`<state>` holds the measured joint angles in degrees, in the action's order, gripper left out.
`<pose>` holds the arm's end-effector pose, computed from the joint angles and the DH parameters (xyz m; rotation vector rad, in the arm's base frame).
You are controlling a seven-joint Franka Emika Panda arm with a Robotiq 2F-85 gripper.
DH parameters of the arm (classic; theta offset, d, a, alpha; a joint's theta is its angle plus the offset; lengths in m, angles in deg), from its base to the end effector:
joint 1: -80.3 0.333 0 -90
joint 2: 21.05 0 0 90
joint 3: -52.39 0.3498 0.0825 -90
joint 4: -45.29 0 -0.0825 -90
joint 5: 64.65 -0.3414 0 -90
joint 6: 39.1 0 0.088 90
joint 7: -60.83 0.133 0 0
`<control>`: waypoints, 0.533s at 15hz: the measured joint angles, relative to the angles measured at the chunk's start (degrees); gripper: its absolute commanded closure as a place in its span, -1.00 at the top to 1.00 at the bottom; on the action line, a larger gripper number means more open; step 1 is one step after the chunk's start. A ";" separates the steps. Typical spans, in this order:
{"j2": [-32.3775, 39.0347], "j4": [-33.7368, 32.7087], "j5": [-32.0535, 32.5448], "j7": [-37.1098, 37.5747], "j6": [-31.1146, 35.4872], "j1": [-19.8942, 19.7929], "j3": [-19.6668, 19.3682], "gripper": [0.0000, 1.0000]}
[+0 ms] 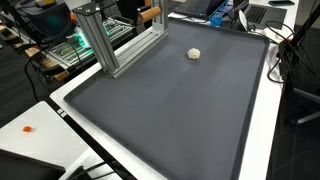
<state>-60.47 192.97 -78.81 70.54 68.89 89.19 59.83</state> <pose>0.2620 0.1073 0.4927 -2.9933 -0.0127 0.0564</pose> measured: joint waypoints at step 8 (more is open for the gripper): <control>-0.01 0.28 0.00 0.60 1.73 0.01 1.84 1.00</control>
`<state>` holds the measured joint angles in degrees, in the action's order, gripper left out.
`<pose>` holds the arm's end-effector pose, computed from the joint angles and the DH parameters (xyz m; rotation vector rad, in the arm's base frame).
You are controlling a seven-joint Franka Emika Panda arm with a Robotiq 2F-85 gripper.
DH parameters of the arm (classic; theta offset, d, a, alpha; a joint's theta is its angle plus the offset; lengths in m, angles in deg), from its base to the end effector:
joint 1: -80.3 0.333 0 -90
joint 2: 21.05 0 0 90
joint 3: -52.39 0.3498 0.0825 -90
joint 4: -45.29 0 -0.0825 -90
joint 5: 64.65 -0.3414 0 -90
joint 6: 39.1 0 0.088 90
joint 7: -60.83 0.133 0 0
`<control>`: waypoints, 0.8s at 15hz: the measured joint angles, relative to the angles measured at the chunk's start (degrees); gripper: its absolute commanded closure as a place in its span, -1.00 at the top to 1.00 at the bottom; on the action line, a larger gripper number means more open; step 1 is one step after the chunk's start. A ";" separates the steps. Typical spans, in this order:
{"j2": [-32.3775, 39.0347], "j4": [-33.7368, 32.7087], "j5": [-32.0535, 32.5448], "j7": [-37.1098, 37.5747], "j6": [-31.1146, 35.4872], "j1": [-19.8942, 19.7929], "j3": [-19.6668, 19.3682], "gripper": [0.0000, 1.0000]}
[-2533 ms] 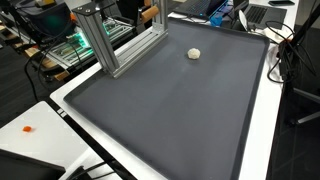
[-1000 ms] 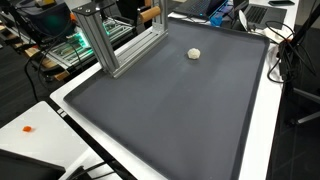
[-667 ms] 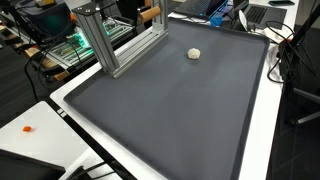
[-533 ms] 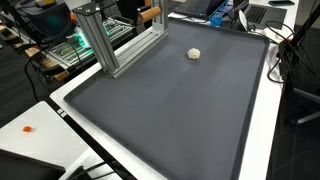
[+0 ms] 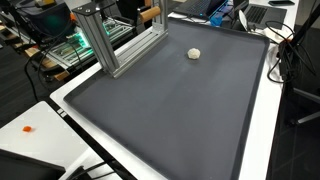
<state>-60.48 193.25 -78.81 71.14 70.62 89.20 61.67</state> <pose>0.2620 0.1171 0.4918 -3.0100 -0.0302 0.0180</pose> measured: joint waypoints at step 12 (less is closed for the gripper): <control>-0.02 3.03 0.24 0.85 5.05 0.00 1.84 1.00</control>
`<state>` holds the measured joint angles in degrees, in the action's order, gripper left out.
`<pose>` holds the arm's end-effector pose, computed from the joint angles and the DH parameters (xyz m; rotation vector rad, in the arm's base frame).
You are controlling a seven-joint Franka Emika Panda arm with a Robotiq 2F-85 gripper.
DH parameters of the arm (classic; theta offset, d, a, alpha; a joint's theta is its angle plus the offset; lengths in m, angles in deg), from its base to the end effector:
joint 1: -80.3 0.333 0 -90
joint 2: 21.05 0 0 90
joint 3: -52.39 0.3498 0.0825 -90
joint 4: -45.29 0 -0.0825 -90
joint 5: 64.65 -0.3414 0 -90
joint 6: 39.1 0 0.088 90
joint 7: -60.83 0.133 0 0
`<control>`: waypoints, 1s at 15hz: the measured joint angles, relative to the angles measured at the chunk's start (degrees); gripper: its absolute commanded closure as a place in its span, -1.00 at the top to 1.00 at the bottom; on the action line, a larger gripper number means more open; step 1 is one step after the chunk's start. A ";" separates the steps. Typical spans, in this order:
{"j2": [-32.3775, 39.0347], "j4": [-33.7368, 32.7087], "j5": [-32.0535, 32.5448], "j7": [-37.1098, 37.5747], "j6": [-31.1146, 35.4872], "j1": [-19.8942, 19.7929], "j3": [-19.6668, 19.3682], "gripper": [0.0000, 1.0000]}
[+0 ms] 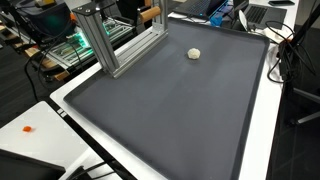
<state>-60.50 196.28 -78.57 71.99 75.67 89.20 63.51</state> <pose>0.2622 0.1225 0.4752 -3.0311 -0.0269 -0.0397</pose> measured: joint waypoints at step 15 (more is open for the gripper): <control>-0.03 0.27 2.70 1.22 1.08 0.00 1.41 1.00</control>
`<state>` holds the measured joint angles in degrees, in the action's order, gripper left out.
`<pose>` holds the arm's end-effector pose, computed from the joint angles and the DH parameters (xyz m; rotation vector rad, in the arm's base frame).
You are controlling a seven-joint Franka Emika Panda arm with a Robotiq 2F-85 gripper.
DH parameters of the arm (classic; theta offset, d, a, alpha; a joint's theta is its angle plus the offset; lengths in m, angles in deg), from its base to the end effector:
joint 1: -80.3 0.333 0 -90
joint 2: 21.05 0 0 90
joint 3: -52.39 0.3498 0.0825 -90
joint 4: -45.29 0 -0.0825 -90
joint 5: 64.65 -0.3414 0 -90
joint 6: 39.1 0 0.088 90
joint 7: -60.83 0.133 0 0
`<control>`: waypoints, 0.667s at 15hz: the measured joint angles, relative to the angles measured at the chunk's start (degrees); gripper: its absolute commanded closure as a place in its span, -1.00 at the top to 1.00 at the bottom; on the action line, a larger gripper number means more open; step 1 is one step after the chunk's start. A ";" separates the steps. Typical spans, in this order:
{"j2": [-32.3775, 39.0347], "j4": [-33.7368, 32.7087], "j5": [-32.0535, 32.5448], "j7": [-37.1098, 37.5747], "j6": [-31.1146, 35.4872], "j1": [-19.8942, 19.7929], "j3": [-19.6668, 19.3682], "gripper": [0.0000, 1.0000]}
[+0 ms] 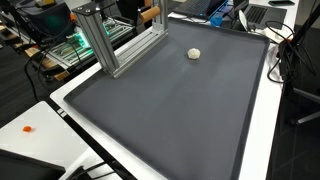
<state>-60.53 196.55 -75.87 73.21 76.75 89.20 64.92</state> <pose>0.2620 0.1258 0.4735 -3.0840 -0.0514 -0.0790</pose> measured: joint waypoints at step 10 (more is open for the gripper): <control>0.00 -0.61 2.83 2.23 -0.15 -0.99 -0.02 1.00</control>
<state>-60.53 195.94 -73.04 75.44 76.60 88.21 64.90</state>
